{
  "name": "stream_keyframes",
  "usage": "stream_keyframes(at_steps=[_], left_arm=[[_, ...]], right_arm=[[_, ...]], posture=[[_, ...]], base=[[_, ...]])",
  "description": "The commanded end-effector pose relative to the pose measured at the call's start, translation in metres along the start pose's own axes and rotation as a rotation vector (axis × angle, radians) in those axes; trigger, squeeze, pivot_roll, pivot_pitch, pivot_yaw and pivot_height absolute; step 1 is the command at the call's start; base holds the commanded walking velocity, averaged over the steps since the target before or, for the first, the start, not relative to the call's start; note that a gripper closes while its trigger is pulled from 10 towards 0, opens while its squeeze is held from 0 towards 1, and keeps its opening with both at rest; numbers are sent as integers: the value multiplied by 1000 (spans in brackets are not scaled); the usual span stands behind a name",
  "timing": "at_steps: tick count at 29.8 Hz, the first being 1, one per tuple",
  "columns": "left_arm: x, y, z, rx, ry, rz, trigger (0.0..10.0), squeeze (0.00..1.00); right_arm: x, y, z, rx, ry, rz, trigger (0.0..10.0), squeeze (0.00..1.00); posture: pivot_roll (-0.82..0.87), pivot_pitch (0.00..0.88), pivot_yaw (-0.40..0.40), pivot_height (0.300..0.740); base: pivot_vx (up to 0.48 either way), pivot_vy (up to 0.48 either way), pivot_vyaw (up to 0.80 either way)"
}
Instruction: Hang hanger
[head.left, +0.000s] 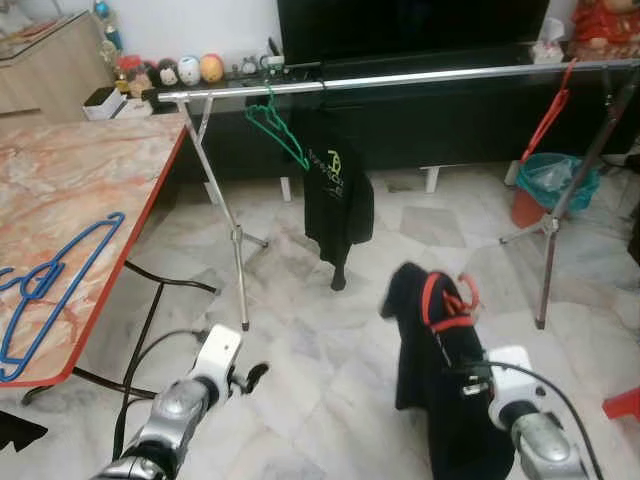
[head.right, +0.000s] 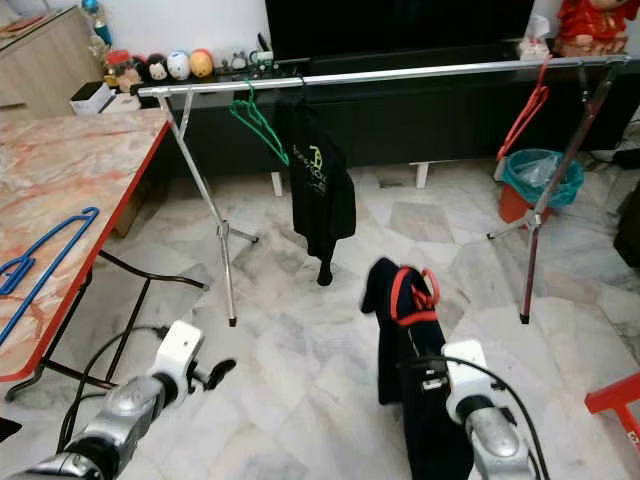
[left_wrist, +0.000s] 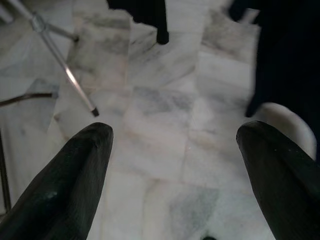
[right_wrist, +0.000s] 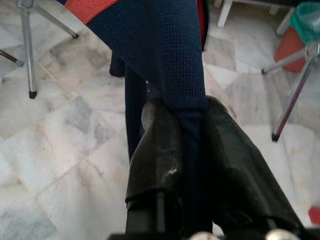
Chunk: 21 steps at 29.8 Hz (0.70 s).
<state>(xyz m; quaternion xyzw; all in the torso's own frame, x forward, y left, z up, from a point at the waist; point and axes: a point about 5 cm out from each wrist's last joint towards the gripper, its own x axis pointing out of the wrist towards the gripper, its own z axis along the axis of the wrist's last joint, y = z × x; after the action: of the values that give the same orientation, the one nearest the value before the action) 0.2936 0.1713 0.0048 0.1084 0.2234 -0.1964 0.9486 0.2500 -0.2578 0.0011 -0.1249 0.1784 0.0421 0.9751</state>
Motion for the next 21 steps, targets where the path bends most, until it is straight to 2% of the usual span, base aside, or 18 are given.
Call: stream_keyframes(at_steps=[1, 4, 9, 11, 13, 15, 16, 21], left_arm=[[0, 1, 2, 20, -6, -7, 10000, 0], [3, -2, 10, 30, -40, -22, 10000, 0], [6, 0, 36, 87, -150, -54, 10000, 0], [5, 4, 47, 110, -191, -68, 10000, 0], [5, 4, 49, 116, -199, -74, 10000, 0], [5, 3, 54, 127, -218, -118, 10000, 0], [3, -2, 58, 141, -230, -200, 10000, 0], [-1, -10, 57, 214, -184, -378, 10000, 0]], right_arm=[[6, 3, 16, -1, -85, 47, 10000, 0], [6, 10, 20, 11, -114, 129, 10000, 0], [2, 21, 19, -136, -77, 355, 10000, 0], [-6, 22, 20, -127, -74, 515, 10000, 0], [-8, 21, 21, -127, -75, 545, 10000, 0], [-13, 17, 20, -136, -57, 607, 10000, 0], [-18, 9, 19, -153, -35, 653, 10000, 0], [-26, -6, 23, -131, -17, 725, 10000, 0]], posture=[[-96, 0, 79, 740], [-92, 0, 79, 740], [-87, 0, 78, 740], [-86, 0, 79, 740], [-88, 0, 80, 740], [-88, 0, 80, 740], [-86, 0, 79, 740], [-79, 0, 74, 740]], base=[[0, 0, 0], [0, 0, 0], [0, 0, 0], [0, 0, 0], [0, 0, 0], [0, 0, 0], [0, 0, 0], [0, 0, 0]])
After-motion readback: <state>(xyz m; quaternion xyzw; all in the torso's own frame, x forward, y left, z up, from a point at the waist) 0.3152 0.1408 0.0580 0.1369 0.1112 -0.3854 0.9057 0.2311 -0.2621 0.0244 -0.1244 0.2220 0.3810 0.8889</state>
